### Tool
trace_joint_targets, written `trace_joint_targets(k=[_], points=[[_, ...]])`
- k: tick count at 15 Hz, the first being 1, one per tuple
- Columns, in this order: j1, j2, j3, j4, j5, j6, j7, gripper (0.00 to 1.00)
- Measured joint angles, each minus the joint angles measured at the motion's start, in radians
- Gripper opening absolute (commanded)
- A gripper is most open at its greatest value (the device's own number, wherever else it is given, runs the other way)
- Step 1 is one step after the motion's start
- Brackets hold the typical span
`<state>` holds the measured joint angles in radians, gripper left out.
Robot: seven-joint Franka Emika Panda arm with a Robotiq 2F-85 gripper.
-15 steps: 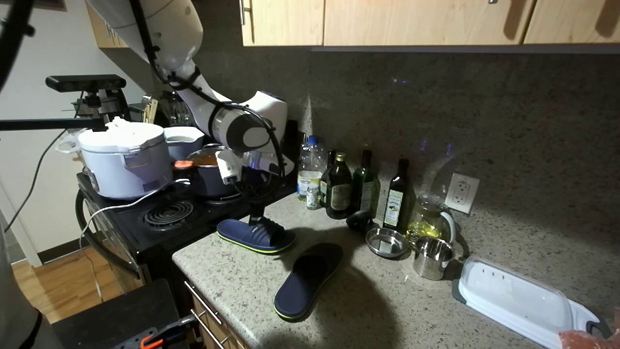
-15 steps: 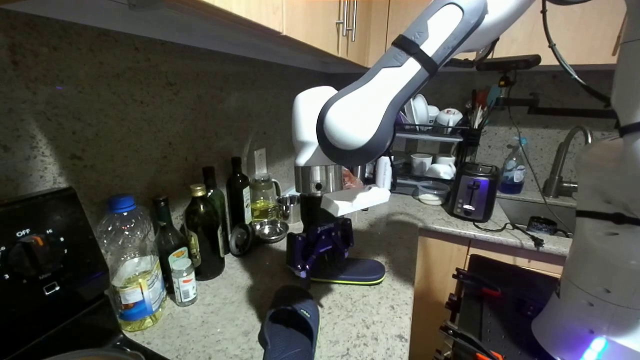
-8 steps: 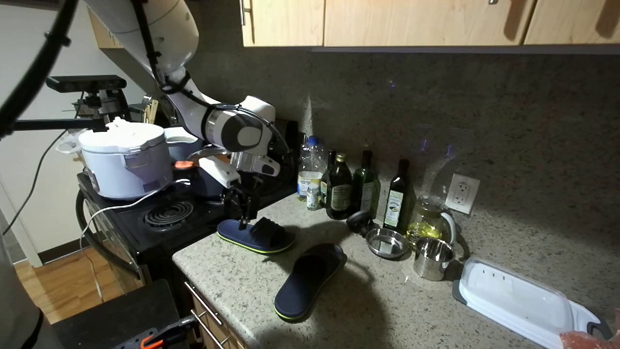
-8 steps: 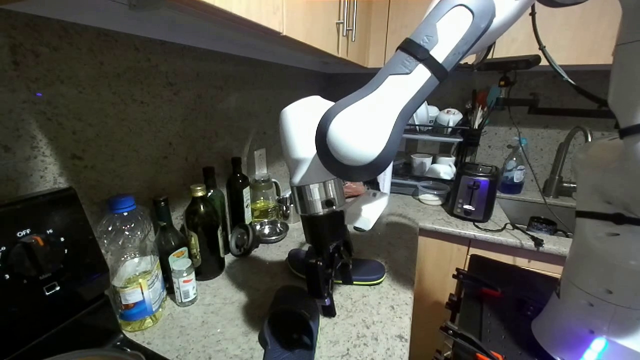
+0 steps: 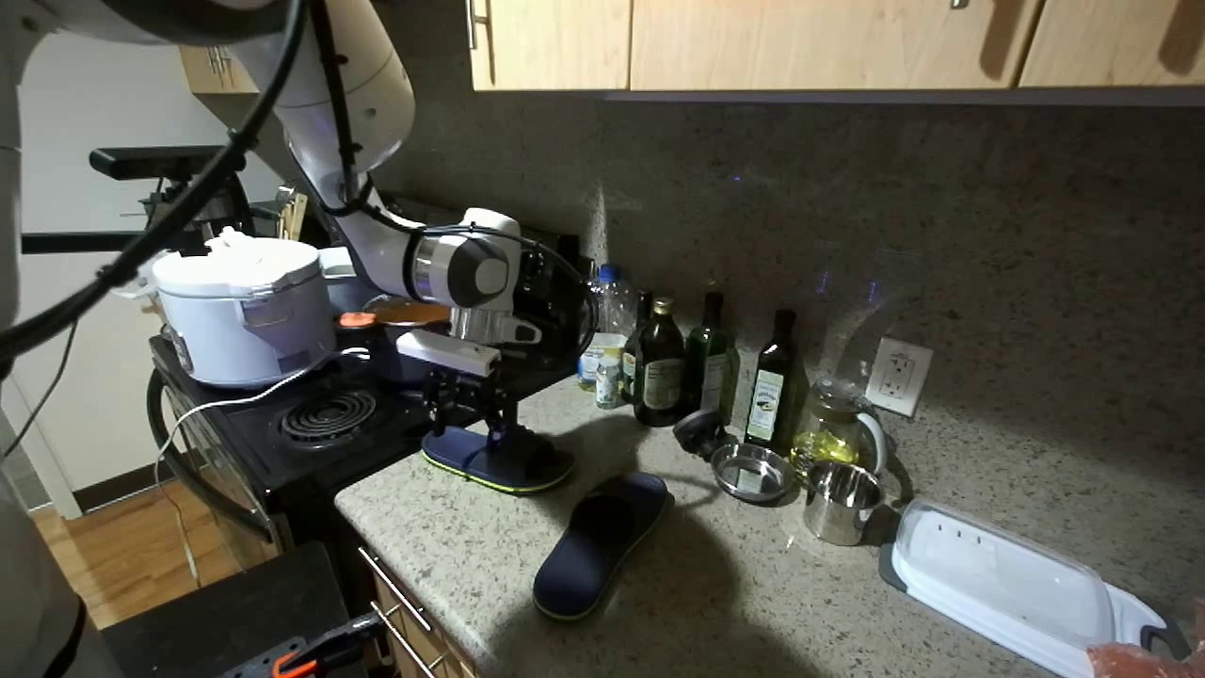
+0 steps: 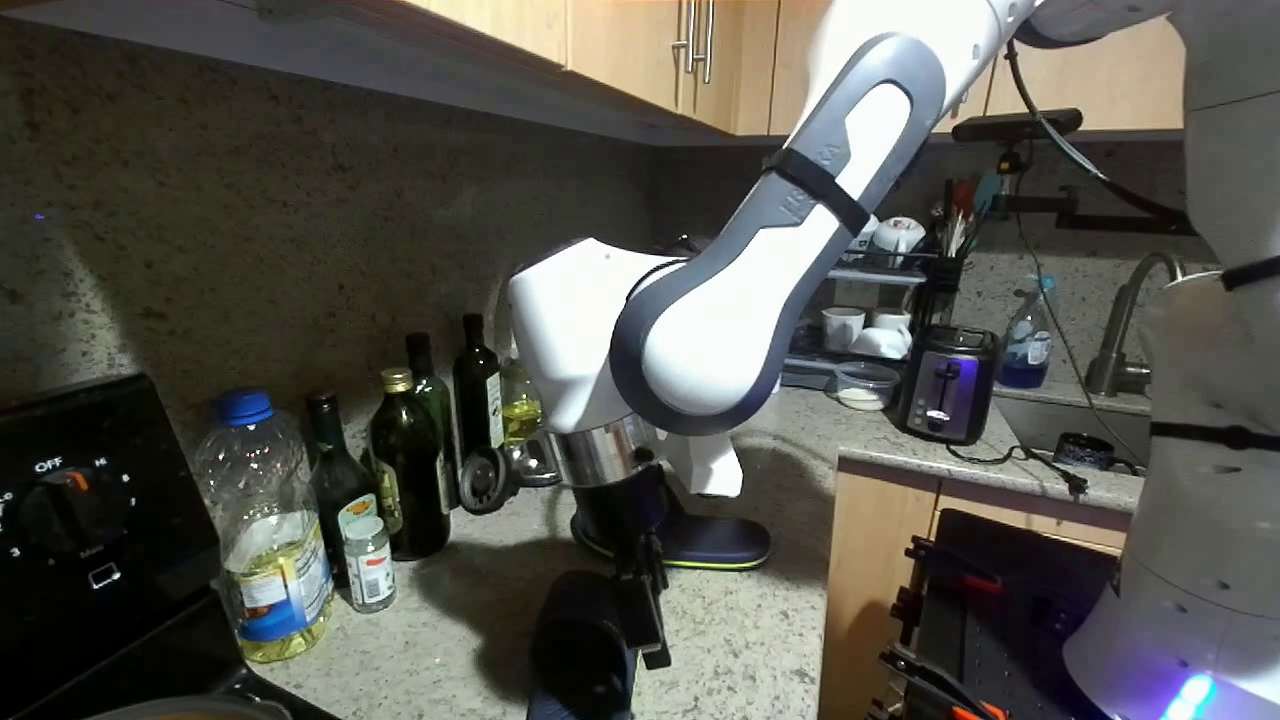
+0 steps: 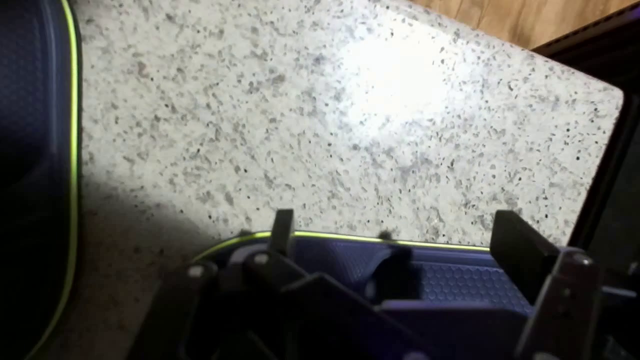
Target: Separate the slippers on the counter
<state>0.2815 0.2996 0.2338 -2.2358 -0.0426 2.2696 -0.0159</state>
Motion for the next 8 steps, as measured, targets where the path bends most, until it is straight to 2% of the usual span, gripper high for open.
trace_joint_targets(k=[4, 6, 8], points=[[0.013, 0.06, 0.0, 0.027, -0.05, 0.124, 0.024, 1.0], [0.023, 0.083, -0.01, 0.028, -0.067, 0.237, 0.085, 1.0], [0.052, 0.104, -0.05, 0.028, -0.123, 0.357, 0.184, 1.0]])
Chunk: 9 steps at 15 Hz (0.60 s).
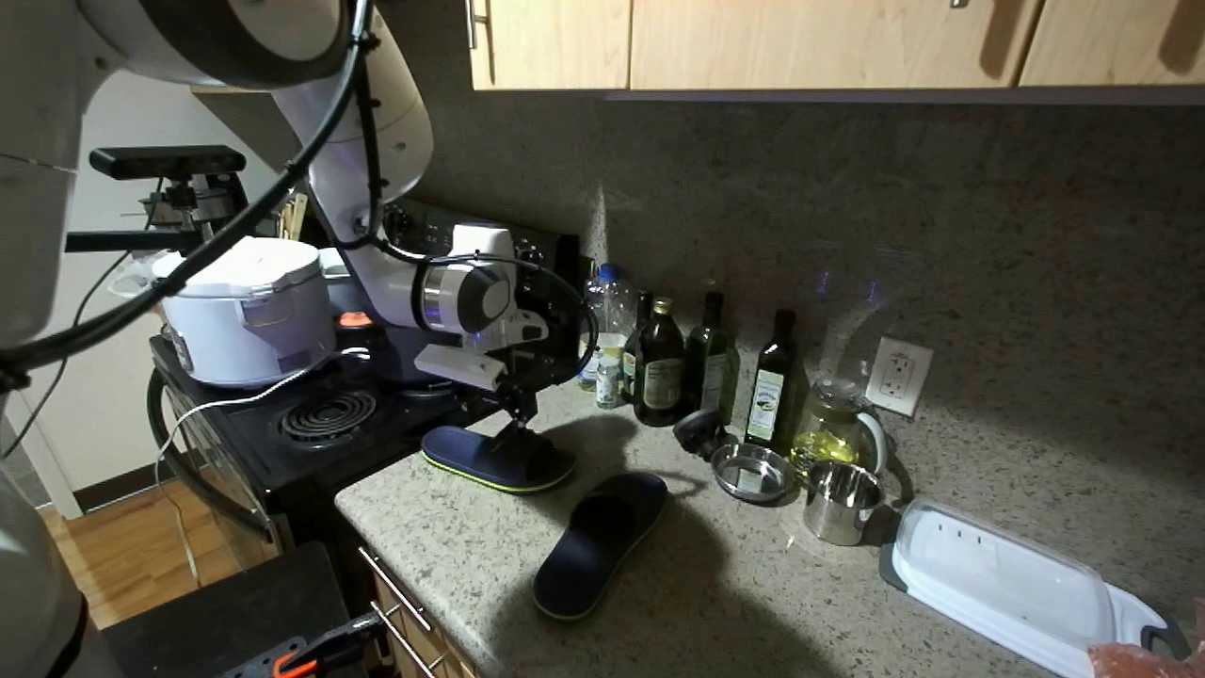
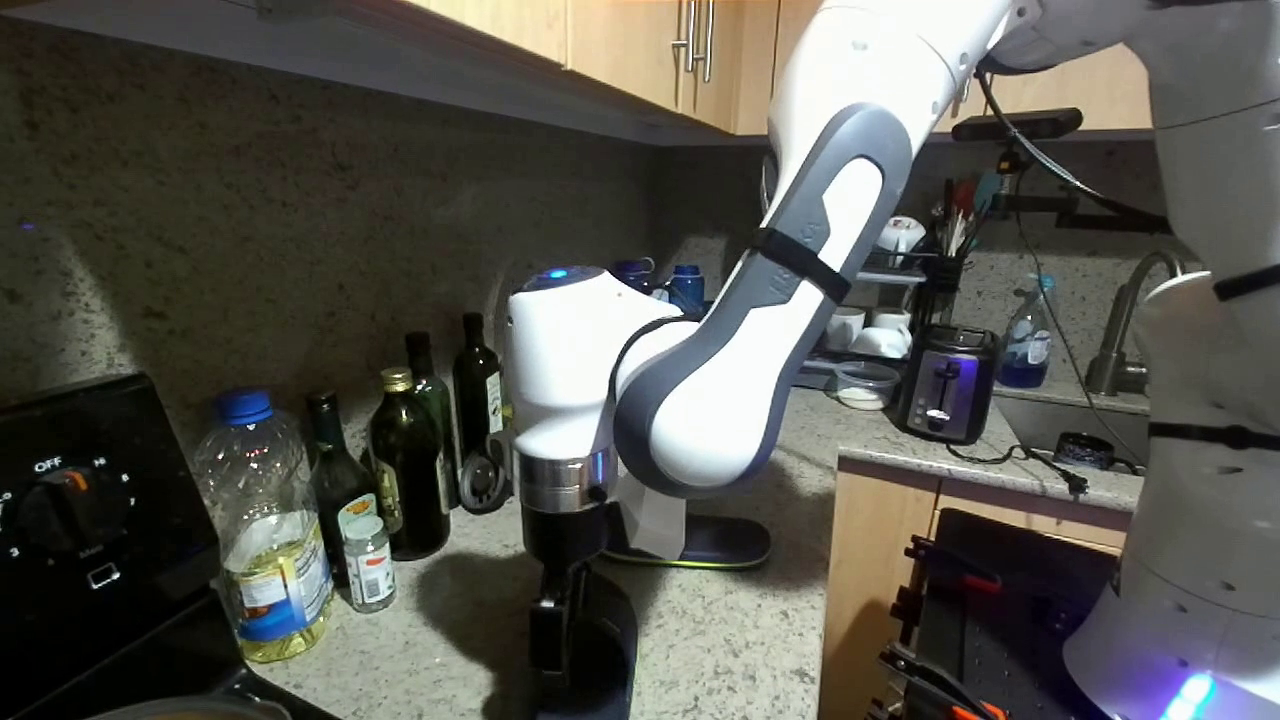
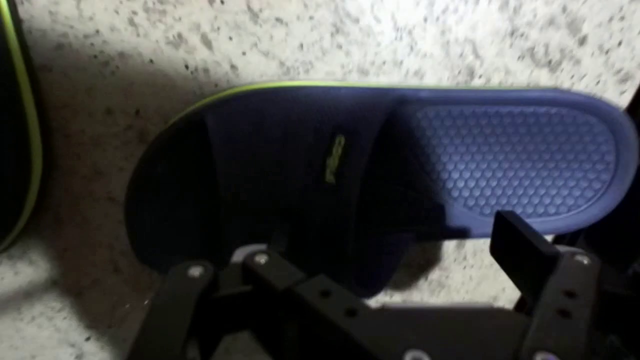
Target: Separate the slippers on the counter
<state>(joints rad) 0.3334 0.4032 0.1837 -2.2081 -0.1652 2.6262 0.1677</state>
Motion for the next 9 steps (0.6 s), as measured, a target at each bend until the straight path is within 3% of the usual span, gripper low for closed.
trace_joint_targets(k=[4, 5, 6, 7, 8, 9], points=[[0.123, 0.035, -0.165, 0.0, -0.176, 0.161, 0.239, 1.0], [0.159, 0.04, -0.21, 0.001, -0.211, 0.173, 0.292, 0.91], [0.191, 0.043, -0.248, 0.001, -0.24, 0.176, 0.336, 0.94], [0.218, 0.045, -0.276, 0.001, -0.258, 0.176, 0.371, 0.83], [0.239, 0.046, -0.294, 0.002, -0.269, 0.176, 0.396, 0.88], [0.256, 0.046, -0.306, 0.002, -0.274, 0.175, 0.414, 0.74]])
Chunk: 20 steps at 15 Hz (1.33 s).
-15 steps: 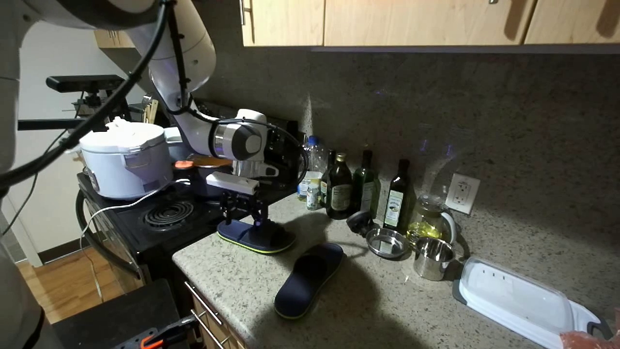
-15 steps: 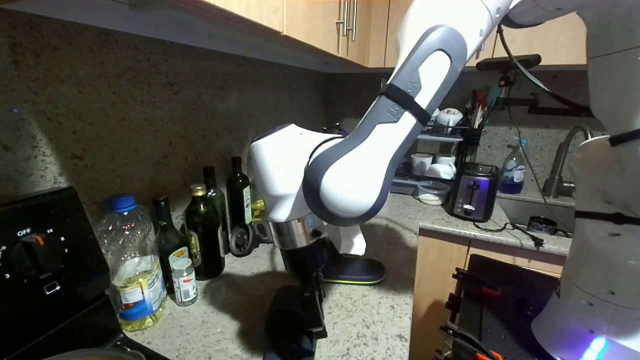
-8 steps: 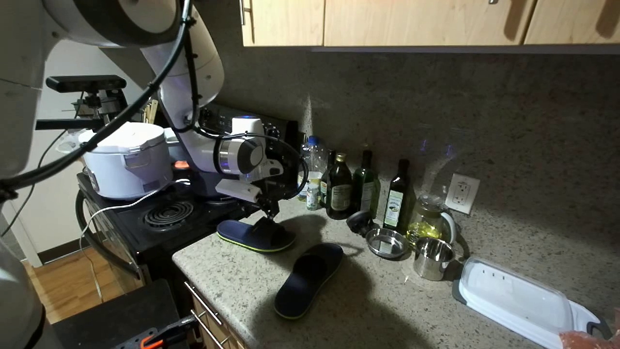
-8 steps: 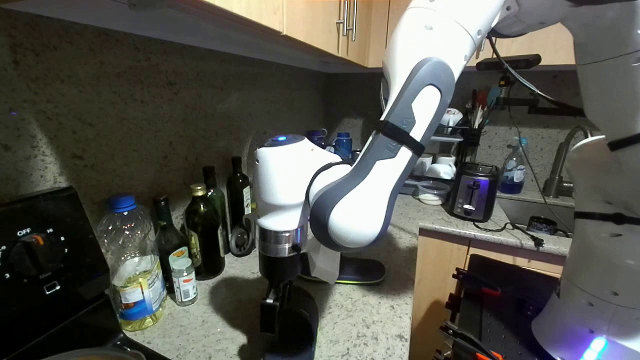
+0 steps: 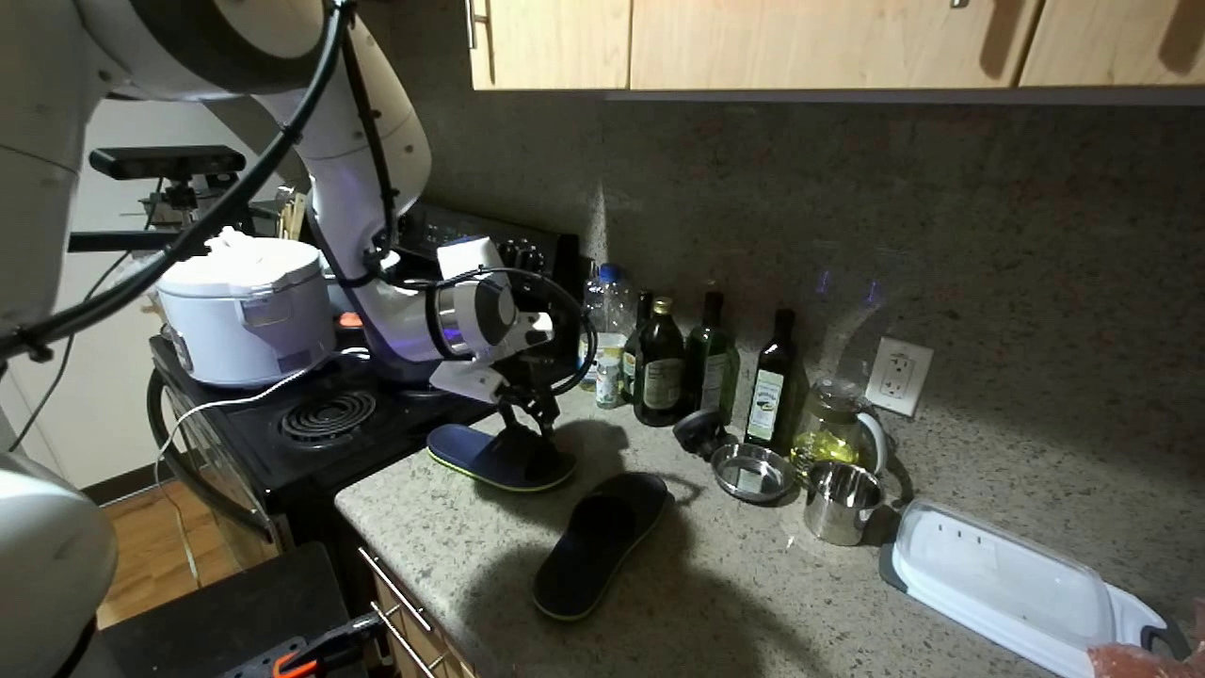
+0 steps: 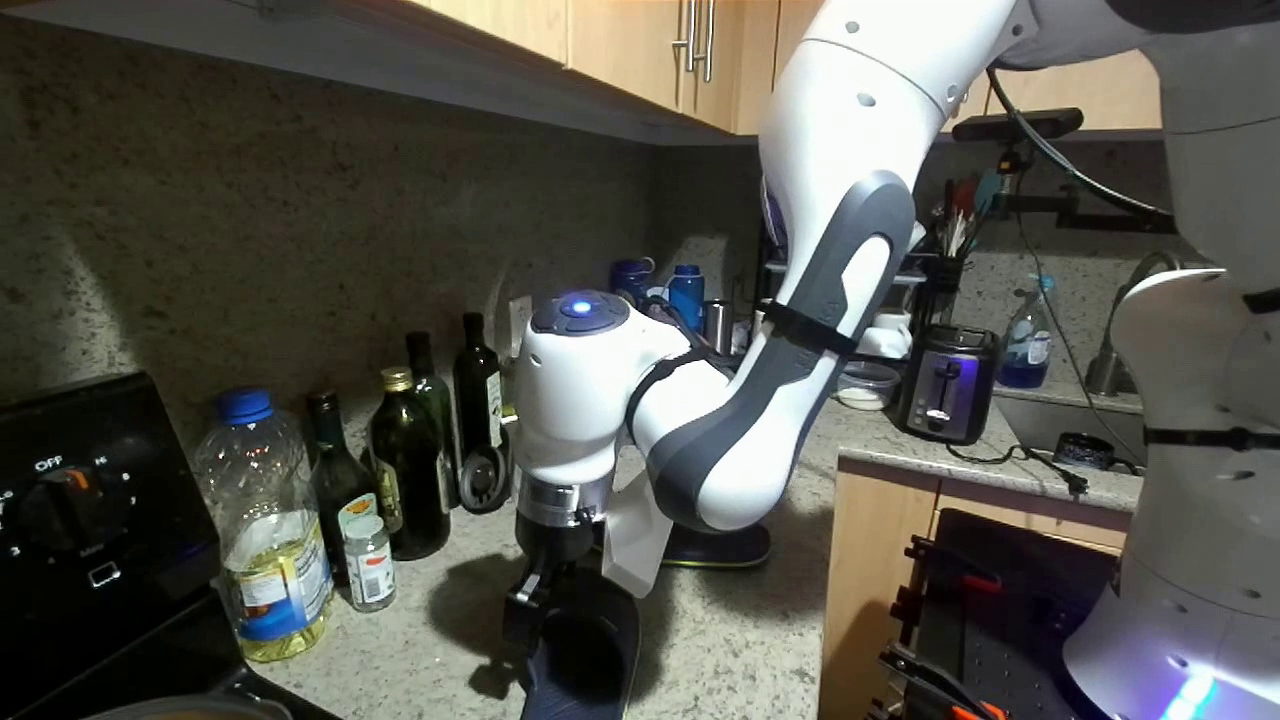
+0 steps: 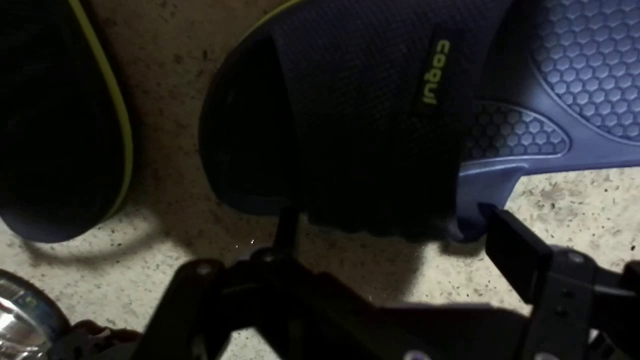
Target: Separate the slippers on the counter
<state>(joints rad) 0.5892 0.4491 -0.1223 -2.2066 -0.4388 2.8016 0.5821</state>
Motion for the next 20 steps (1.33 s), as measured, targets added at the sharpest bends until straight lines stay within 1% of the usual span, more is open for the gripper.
trace_joint_targets(k=[1, 2, 3, 4, 5, 6, 7, 8, 13, 14, 16, 18, 19, 20], points=[[0.012, 0.0, -0.007, 0.0, -0.002, -0.001, 0.013, 0.61], [0.018, 0.0, -0.01, 0.0, -0.002, -0.001, 0.017, 0.61], [0.024, 0.0, -0.01, 0.0, -0.002, -0.001, 0.021, 0.66], [0.028, -0.001, -0.01, 0.0, -0.002, -0.001, 0.03, 0.78], [0.033, -0.001, -0.011, 0.0, -0.002, -0.001, 0.036, 0.82], [0.036, -0.002, -0.014, 0.0, -0.002, -0.003, 0.037, 0.91], [0.036, -0.003, -0.015, 0.0, -0.002, -0.005, 0.037, 0.96], [0.036, -0.005, -0.017, -0.001, -0.002, -0.013, 0.038, 1.0], [0.036, -0.026, -0.02, -0.023, -0.002, -0.087, 0.039, 0.99], [0.036, -0.036, -0.019, -0.032, -0.002, -0.104, 0.04, 0.74], [0.035, -0.055, -0.017, -0.052, -0.002, -0.139, 0.051, 0.73], [0.029, -0.071, -0.013, -0.065, -0.002, -0.173, 0.053, 0.57], [0.023, -0.075, -0.009, -0.067, -0.002, -0.189, 0.053, 0.48], [0.013, -0.076, 0.0, -0.068, -0.002, -0.2, 0.053, 0.42]])
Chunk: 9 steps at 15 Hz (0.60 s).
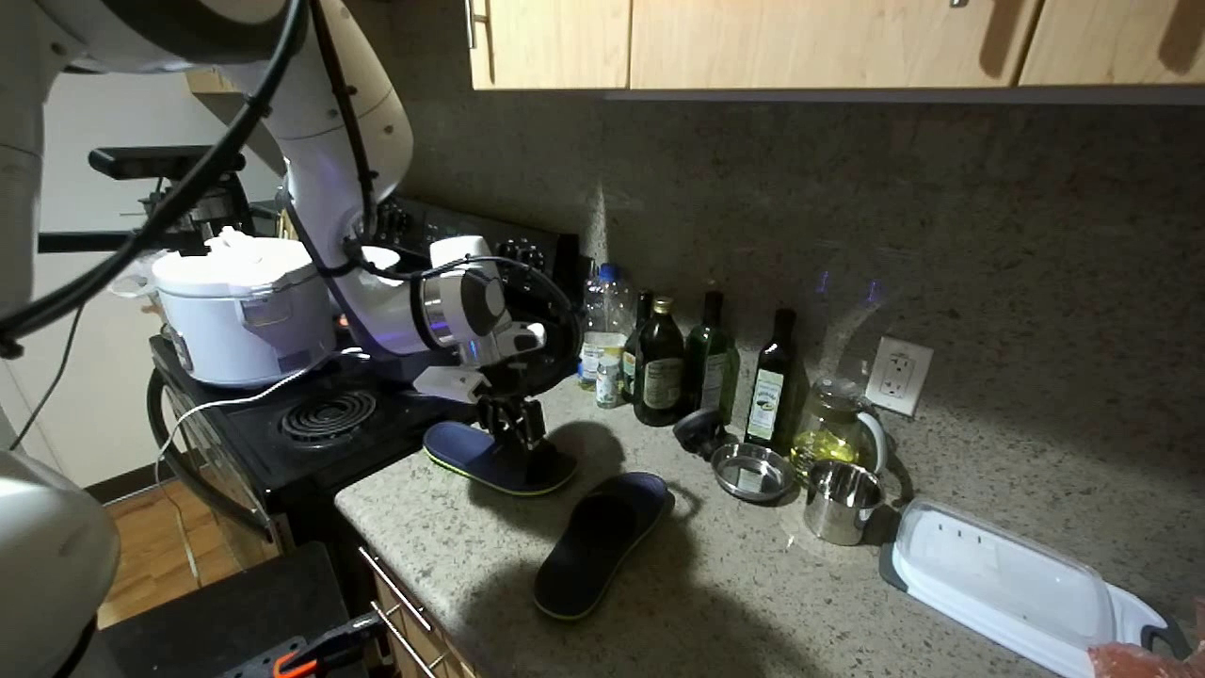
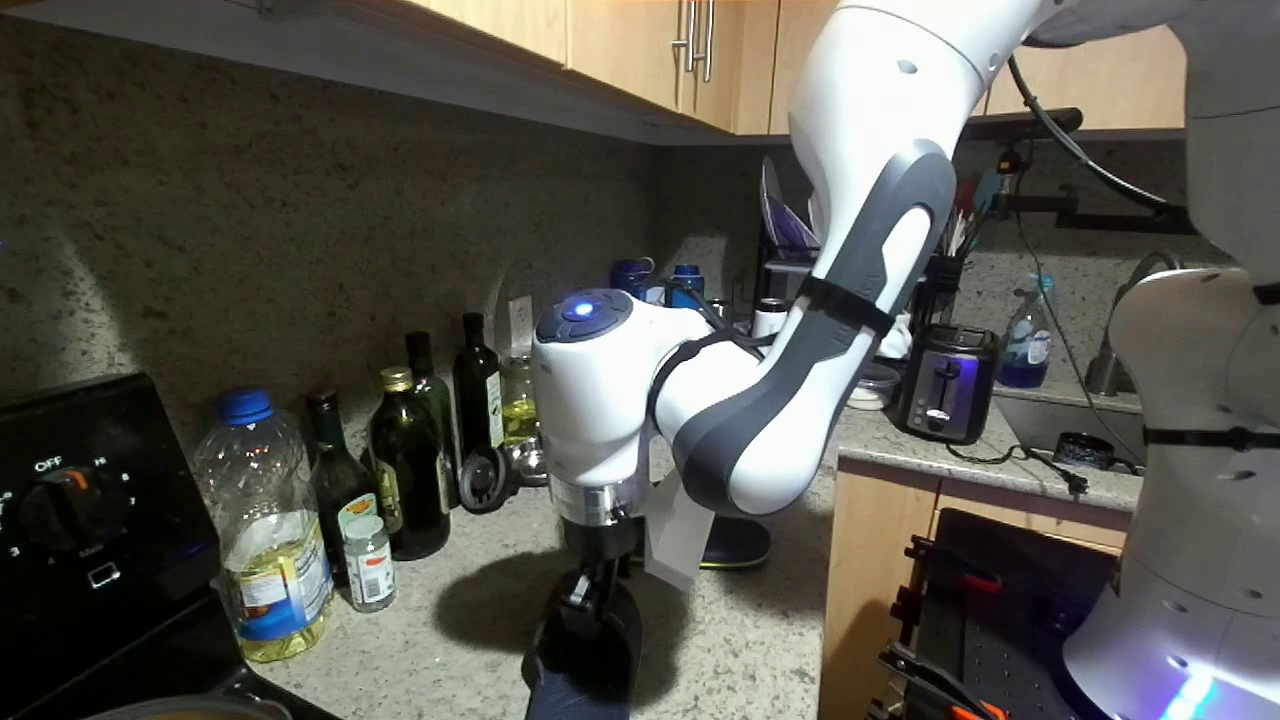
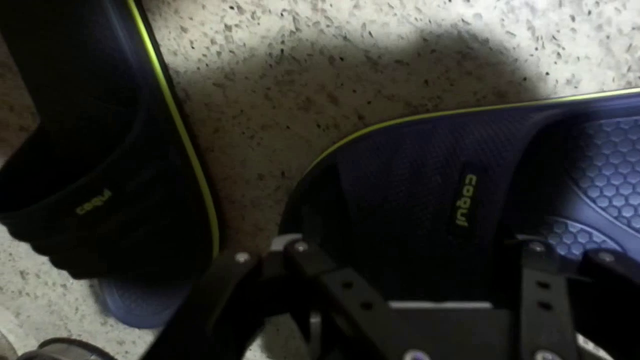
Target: Separate the slippers on the counter
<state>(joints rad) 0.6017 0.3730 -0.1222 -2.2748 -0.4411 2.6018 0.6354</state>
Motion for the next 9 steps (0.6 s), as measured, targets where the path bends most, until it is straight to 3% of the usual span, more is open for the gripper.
trace_joint_targets(k=[4, 6, 9], points=[[-0.048, 0.0, 0.046, -0.001, 0.001, -0.019, 0.0, 0.11], [-0.068, 0.0, 0.067, -0.001, 0.001, -0.019, 0.0, 0.0], [-0.086, -0.012, 0.074, -0.005, -0.003, -0.02, 0.0, 0.03]])
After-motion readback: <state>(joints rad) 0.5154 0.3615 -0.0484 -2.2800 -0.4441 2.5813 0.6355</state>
